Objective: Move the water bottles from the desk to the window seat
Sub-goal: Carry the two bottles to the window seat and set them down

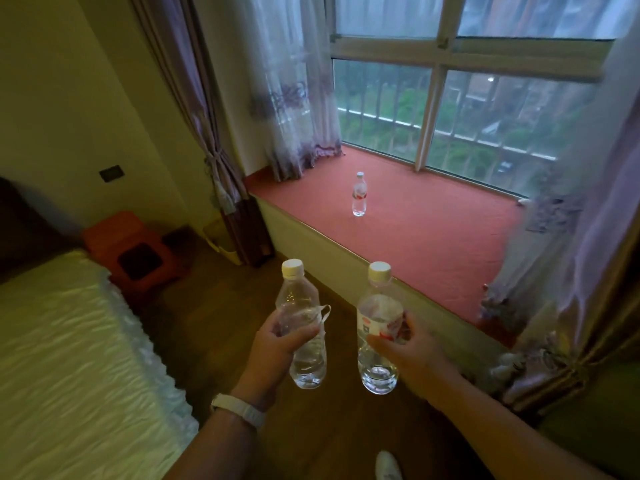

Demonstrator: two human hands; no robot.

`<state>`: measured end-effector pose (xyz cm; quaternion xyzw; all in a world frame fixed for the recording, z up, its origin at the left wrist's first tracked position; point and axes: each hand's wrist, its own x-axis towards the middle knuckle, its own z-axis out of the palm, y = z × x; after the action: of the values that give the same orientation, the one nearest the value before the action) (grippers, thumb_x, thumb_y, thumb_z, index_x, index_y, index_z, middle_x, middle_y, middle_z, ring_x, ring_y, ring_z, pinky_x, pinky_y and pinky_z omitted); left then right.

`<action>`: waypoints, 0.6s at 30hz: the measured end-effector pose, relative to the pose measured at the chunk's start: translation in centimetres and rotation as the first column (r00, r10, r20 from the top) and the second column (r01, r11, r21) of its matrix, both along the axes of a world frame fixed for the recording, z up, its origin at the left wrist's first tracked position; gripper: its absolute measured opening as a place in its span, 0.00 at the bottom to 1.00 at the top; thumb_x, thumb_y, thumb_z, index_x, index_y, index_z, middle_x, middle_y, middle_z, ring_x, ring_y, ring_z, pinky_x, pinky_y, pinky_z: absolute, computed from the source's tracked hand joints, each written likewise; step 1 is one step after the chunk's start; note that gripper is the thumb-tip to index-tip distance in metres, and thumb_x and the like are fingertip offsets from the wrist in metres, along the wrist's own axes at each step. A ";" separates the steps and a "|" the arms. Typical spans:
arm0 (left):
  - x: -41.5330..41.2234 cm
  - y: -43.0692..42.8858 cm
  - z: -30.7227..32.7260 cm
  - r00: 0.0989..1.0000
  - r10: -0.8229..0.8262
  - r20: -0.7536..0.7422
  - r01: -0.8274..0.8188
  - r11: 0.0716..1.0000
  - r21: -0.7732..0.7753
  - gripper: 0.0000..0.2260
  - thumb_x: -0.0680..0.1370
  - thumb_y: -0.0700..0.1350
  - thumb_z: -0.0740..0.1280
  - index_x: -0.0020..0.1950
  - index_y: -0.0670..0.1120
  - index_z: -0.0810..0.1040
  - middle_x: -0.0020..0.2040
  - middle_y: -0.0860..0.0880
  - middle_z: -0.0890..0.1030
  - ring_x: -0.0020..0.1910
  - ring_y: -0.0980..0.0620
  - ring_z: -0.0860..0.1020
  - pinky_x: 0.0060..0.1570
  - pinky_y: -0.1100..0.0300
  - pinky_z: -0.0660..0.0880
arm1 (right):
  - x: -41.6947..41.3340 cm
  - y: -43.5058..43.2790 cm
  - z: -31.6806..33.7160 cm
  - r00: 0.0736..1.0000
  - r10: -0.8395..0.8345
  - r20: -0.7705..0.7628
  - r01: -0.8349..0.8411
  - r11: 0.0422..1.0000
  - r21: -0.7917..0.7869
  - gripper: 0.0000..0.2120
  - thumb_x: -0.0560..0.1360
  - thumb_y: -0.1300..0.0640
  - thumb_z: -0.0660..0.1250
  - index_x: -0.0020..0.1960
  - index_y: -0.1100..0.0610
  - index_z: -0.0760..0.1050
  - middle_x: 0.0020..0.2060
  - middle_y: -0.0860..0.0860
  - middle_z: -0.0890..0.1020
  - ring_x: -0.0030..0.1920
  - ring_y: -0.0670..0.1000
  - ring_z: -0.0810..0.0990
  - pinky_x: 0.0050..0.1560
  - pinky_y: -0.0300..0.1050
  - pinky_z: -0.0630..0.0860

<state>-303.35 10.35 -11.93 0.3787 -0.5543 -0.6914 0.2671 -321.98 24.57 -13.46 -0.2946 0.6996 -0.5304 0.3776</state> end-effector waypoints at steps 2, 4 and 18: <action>-2.4 -1.9 0.4 1.000 0.011 0.017 -0.011 1.000 -0.008 0.23 0.68 0.46 0.78 0.62 0.49 0.79 0.56 0.45 0.85 0.54 0.45 0.84 0.52 0.48 0.79 | -2.6 -2.2 0.0 0.998 0.020 0.057 -0.020 1.000 -0.007 0.23 0.70 0.54 0.76 0.60 0.44 0.71 0.54 0.49 0.82 0.55 0.50 0.82 0.53 0.48 0.80; -4.8 -3.6 1.0 0.999 0.015 0.036 -0.014 0.999 -0.030 0.23 0.67 0.47 0.77 0.62 0.50 0.80 0.56 0.46 0.85 0.54 0.45 0.84 0.52 0.47 0.79 | -5.5 -4.1 0.1 0.997 0.037 0.071 -0.036 0.999 -0.020 0.24 0.68 0.53 0.77 0.61 0.45 0.73 0.54 0.49 0.83 0.54 0.50 0.83 0.57 0.54 0.80; -10.6 -17.3 1.0 0.998 0.057 0.008 -0.057 0.998 -0.038 0.20 0.70 0.43 0.74 0.62 0.49 0.80 0.55 0.45 0.85 0.54 0.46 0.84 0.48 0.52 0.80 | -13.3 -19.2 0.7 0.997 0.056 0.056 -0.054 0.998 -0.036 0.22 0.69 0.60 0.76 0.58 0.46 0.73 0.51 0.46 0.82 0.51 0.46 0.83 0.51 0.44 0.81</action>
<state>-313.99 -6.99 -10.90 0.3925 -0.5575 -0.6712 0.2910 -335.31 5.40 -12.72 -0.3048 0.6709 -0.5399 0.4067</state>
